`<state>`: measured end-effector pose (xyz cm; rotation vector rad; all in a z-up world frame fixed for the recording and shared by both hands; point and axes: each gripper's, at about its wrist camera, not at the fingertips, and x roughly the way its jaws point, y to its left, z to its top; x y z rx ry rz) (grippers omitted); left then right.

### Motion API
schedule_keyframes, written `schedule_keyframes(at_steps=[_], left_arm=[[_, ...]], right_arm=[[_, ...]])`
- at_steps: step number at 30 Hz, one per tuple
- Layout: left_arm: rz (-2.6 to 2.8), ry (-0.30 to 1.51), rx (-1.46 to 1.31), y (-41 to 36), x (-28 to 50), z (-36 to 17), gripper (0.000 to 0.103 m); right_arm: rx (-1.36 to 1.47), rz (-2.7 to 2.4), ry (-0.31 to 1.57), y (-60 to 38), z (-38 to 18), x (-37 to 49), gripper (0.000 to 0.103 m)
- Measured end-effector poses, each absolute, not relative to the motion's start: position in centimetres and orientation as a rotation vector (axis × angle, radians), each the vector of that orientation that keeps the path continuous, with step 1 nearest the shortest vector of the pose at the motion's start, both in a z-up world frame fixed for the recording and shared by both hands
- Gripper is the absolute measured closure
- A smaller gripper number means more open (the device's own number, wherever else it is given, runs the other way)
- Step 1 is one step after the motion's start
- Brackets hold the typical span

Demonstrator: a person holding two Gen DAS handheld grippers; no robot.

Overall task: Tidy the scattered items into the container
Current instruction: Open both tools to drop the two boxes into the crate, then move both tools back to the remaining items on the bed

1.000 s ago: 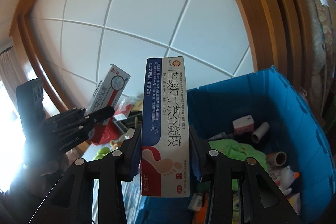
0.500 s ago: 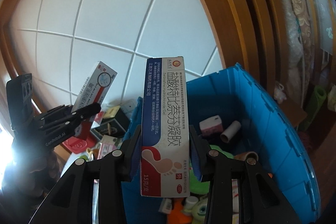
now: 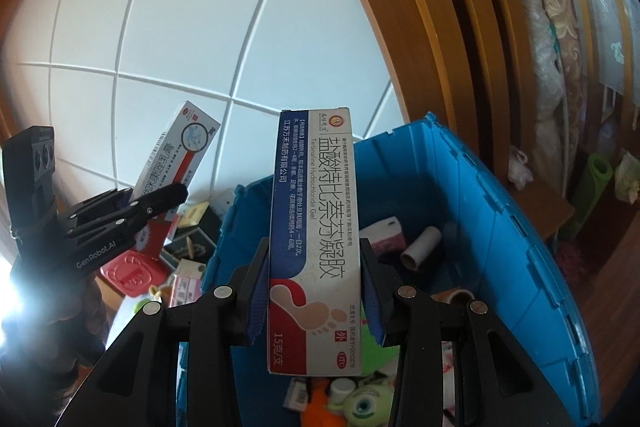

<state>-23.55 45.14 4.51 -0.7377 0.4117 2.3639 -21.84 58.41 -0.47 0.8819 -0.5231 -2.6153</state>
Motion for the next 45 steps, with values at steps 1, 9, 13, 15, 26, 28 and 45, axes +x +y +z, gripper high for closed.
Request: schedule_keyframes(at_steps=[1, 9, 13, 15, 26, 28, 45], left_arm=[[2.362, 0.410, -0.739, 45.2, -23.6, 4.5, 0.080], [2.395, 0.310, -0.707, 44.7, -23.9, 5.4, 0.026], [2.435, 0.261, -0.711, 43.2, -24.0, 5.6, 0.001], [2.443, 0.256, -0.719, 42.5, -23.9, 5.4, 0.001], [2.456, 0.215, -0.741, 38.4, -21.8, 4.9, 0.001], [2.463, 0.208, -0.738, 37.6, -21.4, 5.0, 0.001], [2.502, 0.149, -0.750, 30.0, -19.4, 4.8, 0.001]], right_arm=[[0.885, -2.616, -0.523, 58.5, -0.6, -22.0, 0.064], [0.887, -2.637, -0.512, 58.7, -0.9, -22.7, 0.003], [0.877, -2.645, -0.520, 58.7, -1.5, -22.7, 0.000], [0.883, -2.642, -0.529, 58.7, -1.9, -22.8, 0.000], [0.876, -2.593, -0.498, 56.1, -1.3, -21.5, 0.000], [0.871, -2.585, -0.485, 55.4, -1.1, -21.0, 0.000], [0.854, -2.563, -0.402, 49.0, 0.9, -17.8, 0.000]])
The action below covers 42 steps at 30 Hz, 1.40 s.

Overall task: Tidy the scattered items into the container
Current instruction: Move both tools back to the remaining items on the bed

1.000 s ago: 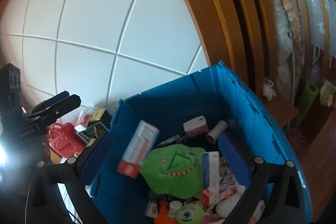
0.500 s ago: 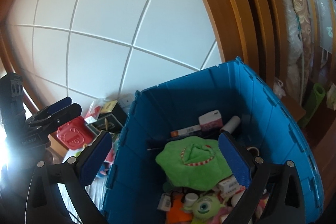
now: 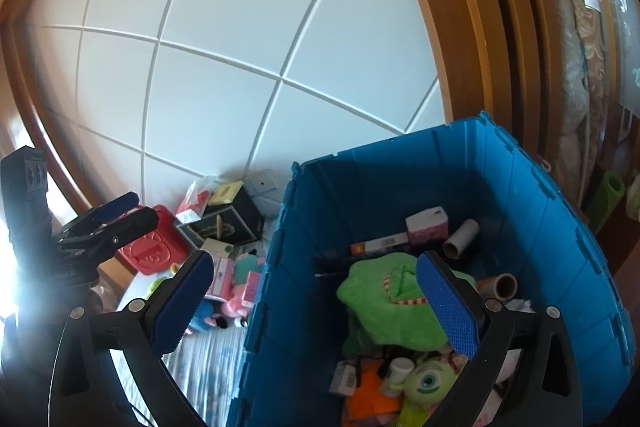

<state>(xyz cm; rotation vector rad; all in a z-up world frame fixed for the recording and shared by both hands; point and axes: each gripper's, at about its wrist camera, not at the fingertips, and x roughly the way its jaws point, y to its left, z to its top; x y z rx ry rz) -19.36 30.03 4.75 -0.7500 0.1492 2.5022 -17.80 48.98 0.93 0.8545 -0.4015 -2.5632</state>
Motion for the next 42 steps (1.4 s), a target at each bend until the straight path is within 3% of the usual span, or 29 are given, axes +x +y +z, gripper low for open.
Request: schedule_keyframes(at_steps=[30, 42], left_arm=[[2.616, 0.016, -0.812, 10.1, -18.9, 2.6, 0.001], [2.699, -0.041, -0.965, -0.4, -18.5, -2.4, 0.001]], right_arm=[[0.884, -2.478, -0.236, 31.4, 2.6, -15.1, 0.000], [0.969, -2.390, -0.186, 23.8, -0.6, -14.1, 0.000]])
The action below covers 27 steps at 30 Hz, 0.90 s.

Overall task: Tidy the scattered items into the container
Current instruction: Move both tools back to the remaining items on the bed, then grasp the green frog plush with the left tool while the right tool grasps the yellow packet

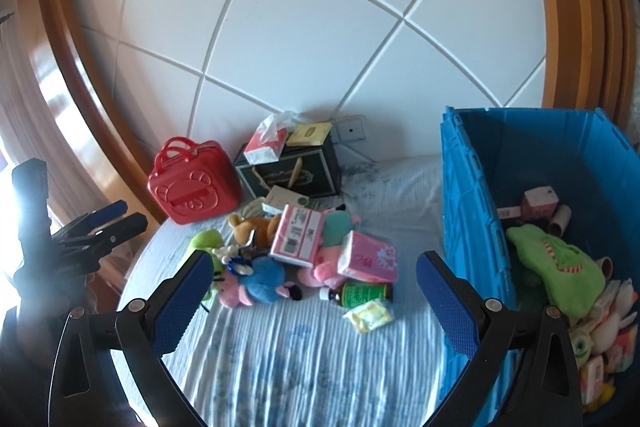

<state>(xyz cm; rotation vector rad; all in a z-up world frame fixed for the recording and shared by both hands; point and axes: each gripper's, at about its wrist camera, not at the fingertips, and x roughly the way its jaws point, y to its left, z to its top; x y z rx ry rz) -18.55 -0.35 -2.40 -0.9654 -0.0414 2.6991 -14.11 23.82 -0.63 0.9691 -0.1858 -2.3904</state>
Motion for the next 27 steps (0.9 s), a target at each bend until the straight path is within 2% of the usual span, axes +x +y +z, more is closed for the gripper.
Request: schedule_keyframes(at_steps=[15, 27], left_arm=[[2.744, -0.142, -1.317, -12.5, -19.9, -14.7, 0.001], [2.690, -0.243, -1.511, -17.3, -24.7, -24.5, 0.001]], right_arm=[[1.141, -2.273, -0.067, 14.4, -8.4, -14.7, 0.000], [1.322, -2.275, 0.009, 12.6, -14.9, -14.5, 0.000]])
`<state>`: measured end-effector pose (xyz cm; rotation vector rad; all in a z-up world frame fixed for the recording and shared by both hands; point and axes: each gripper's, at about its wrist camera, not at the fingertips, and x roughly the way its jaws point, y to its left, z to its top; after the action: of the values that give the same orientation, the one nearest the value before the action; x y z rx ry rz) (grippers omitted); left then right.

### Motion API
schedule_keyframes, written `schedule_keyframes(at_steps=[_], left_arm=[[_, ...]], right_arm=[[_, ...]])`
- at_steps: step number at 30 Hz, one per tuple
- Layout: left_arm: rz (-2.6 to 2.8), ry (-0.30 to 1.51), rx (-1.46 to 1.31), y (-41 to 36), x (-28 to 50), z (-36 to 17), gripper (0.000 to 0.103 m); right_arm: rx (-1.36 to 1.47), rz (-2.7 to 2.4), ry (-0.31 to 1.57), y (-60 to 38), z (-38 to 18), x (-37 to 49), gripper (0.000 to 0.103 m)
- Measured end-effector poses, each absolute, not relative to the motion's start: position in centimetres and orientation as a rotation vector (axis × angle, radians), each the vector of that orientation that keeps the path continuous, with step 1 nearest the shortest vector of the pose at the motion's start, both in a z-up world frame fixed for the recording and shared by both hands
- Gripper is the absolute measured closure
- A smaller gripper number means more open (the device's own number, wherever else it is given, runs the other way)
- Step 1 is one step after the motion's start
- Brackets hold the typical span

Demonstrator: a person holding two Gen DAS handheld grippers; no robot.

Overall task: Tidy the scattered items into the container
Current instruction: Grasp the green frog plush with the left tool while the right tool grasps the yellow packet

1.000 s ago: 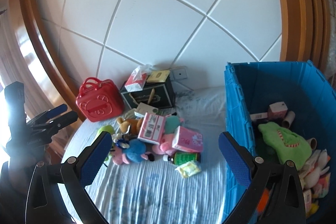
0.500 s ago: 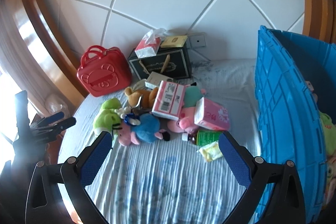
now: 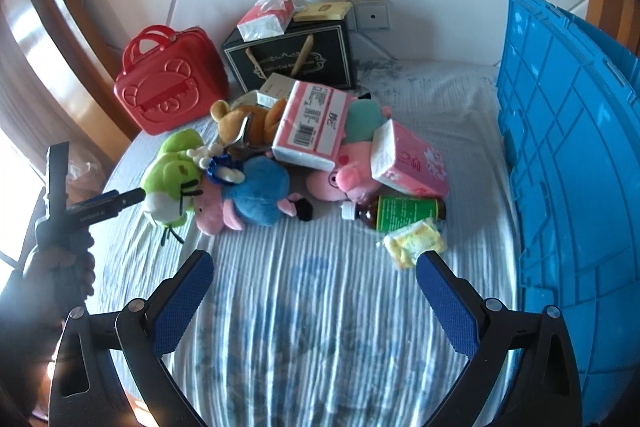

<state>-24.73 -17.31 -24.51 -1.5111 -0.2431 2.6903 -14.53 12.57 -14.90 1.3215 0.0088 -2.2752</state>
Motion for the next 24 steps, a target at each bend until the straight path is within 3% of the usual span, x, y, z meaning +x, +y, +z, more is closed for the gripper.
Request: schedule_keyframes(at_steps=[4, 11, 15, 19, 24], left_arm=[[2.684, -0.170, -1.557, -17.0, -26.5, -27.2, 0.001], [2.727, 0.156, -1.683, -15.8, -28.6, -32.1, 0.000], [2.744, 0.112, -1.699, -16.7, -29.6, -33.9, 0.001], [2.779, 0.089, -1.589, -16.7, -29.0, -33.0, 0.022], [2.799, -0.011, -1.543, -17.9, -27.7, -32.3, 0.036]], right_arm=[[1.372, -2.285, 0.029, 13.0, -17.0, -14.6, 0.000], [1.512, -2.315, 0.016, 14.6, -22.9, -16.4, 0.000], [1.565, -2.325, 0.007, 15.2, -25.6, -17.9, 0.000], [1.599, -2.350, -0.005, 15.5, -28.4, -19.8, 0.000], [1.684, -2.360, -0.051, 16.2, -33.2, -22.7, 0.000]])
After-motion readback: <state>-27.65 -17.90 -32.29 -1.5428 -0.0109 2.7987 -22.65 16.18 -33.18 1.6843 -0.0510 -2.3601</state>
